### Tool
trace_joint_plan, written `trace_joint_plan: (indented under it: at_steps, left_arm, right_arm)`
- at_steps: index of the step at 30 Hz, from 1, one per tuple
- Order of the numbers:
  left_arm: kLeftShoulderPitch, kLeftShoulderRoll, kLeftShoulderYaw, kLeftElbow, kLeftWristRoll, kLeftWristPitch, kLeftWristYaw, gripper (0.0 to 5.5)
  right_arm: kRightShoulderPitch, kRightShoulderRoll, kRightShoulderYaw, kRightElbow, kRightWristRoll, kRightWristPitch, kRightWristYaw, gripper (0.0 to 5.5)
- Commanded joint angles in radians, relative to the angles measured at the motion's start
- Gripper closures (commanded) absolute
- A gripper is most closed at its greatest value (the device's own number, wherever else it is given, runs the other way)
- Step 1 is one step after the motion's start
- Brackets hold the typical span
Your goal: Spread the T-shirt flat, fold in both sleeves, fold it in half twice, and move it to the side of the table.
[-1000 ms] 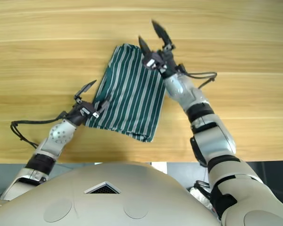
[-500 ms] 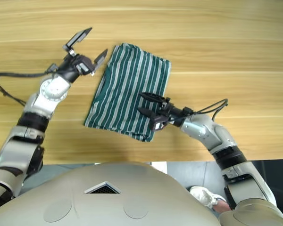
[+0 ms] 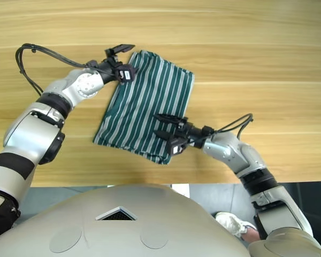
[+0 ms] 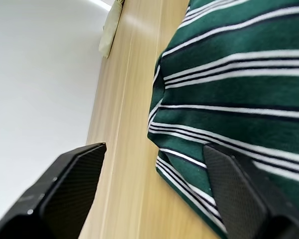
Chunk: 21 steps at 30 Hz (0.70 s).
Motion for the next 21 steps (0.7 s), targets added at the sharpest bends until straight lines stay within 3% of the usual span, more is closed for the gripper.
trace_joint_plan:
  at_steps: [1, 12, 17, 21]
  left_arm:
    - [0.012, 0.030, -0.026, 0.052, 0.028, 0.078, 0.017, 1.89]
    - [0.081, 0.056, -0.020, 0.032, -0.014, 0.018, 0.039, 1.89]
    - [0.085, 0.070, 0.000, 0.035, -0.044, 0.039, 0.055, 1.89]
    - [0.099, 0.099, 0.028, 0.064, -0.067, 0.124, 0.073, 1.89]
  right_arm:
    - [-0.007, -0.014, -0.006, 0.013, -0.022, 0.004, 0.020, 2.40]
    - [-0.062, 0.008, -0.035, 0.034, -0.027, -0.038, -0.036, 2.40]
    - [-0.092, 0.126, -0.156, -0.105, 0.268, 0.000, -0.108, 2.40]
    - [-0.082, 0.131, -0.194, -0.085, 0.280, 0.030, -0.098, 2.40]
